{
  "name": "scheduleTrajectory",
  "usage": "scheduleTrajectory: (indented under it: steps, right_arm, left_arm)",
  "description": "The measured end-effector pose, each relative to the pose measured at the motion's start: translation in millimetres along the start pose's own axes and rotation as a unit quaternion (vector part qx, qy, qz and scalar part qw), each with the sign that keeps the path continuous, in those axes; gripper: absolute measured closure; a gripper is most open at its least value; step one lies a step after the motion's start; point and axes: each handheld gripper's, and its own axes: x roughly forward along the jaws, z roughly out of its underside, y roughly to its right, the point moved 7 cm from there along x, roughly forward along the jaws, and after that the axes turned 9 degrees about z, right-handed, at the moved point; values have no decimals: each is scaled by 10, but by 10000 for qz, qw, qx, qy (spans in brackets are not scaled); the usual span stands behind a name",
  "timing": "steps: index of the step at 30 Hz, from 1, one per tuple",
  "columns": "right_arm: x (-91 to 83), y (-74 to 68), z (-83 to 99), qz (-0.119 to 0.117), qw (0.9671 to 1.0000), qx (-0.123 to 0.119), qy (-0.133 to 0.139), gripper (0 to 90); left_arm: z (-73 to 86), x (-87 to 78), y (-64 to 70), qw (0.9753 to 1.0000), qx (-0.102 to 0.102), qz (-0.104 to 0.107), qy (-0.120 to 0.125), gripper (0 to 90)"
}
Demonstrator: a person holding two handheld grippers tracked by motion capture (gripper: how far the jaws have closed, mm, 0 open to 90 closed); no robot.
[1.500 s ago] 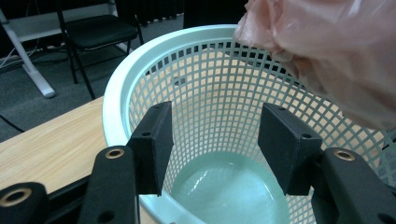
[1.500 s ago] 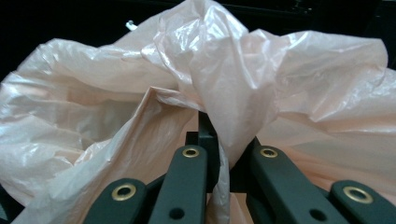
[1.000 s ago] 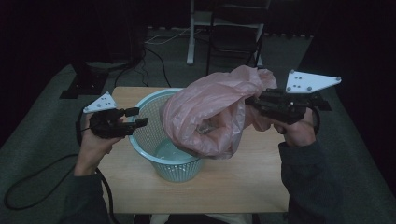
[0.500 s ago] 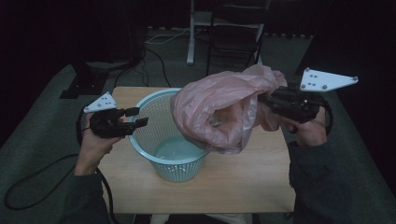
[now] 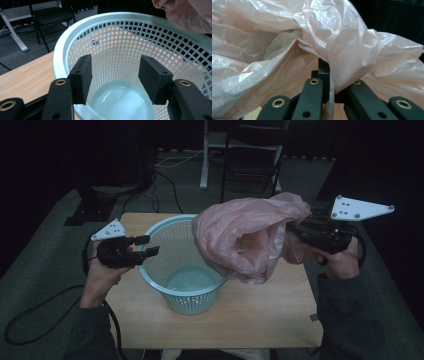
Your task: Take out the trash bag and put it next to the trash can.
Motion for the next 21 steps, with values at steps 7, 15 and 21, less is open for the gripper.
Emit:
scheduleTrajectory:
  steps: [7, 15, 21]
  right_arm:
    - [-79, 53, 55, 55, 10000, 52, -26, 876]
    - [-220, 103, 90, 72, 10000, 32, 19, 876]
    - [-282, 133, 137, 102, 9999, 2, -46, 877]
  left_arm:
    - [1, 2, -3, 10000, -2, -3, -9, 446]
    - [4, -15, -8, 10000, -14, -8, 10, 446]
    - [3, -17, -7, 10000, -20, -12, 14, 446]
